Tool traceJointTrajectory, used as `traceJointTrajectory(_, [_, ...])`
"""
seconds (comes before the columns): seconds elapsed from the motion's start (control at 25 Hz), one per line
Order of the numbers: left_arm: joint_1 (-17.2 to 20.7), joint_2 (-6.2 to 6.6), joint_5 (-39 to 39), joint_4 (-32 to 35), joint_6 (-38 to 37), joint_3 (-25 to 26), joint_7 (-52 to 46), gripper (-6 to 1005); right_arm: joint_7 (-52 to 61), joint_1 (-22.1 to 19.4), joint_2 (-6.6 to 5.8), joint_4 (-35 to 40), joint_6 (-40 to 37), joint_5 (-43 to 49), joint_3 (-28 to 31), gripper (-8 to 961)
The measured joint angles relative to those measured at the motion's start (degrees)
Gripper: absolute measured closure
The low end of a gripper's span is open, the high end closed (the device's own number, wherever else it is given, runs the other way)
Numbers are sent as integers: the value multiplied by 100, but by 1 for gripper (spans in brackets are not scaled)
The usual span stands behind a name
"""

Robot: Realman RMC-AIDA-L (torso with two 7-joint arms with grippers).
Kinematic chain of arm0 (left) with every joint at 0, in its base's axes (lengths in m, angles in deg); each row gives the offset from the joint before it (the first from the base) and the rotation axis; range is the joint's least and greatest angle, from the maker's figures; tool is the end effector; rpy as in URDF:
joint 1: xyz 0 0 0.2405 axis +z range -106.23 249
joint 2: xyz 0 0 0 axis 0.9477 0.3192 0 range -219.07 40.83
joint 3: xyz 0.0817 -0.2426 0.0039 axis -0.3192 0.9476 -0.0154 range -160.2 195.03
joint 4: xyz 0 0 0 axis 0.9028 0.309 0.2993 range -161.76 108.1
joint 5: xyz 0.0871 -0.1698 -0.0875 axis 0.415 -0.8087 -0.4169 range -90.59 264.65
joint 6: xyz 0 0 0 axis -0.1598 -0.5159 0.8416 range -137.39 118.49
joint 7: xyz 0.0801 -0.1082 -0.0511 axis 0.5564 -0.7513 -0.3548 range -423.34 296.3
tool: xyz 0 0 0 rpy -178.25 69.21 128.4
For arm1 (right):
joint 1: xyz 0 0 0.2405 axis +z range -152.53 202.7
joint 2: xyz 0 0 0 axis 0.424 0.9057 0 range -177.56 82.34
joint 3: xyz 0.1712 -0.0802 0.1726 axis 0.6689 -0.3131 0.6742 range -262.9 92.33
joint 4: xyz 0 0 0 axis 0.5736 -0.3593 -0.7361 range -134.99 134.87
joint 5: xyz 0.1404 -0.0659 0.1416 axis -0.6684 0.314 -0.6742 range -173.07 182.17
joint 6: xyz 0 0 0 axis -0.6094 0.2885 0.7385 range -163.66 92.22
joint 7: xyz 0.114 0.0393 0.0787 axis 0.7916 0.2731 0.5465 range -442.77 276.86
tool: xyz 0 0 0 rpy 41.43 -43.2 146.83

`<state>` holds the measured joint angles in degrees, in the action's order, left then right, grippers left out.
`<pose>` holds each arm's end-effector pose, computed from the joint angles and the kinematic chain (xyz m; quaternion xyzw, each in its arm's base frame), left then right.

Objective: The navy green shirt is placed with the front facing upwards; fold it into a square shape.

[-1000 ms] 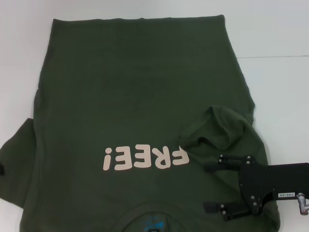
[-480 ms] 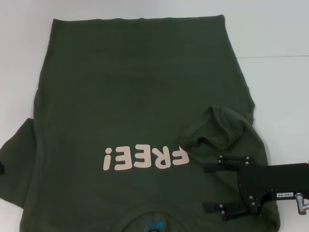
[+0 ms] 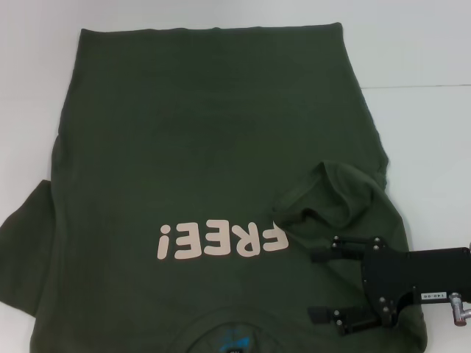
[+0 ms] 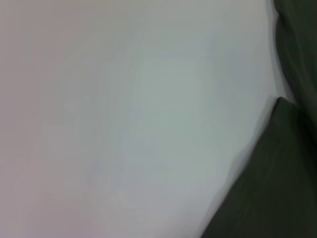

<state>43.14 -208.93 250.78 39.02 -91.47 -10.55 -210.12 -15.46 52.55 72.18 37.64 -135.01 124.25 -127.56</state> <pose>-0.3636 0.3172 0.1060 -0.6590 -0.6726 0.0298 0.3353 0.2663 0.2856 -0.0160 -0.9670 0.1163 0.2231 0.0388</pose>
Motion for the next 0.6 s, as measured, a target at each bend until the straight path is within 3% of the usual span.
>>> traceJointTrajectory(0.6, [4,1,0,-15,68,-41,17,67,14,21,0,0,25,0,-8,12])
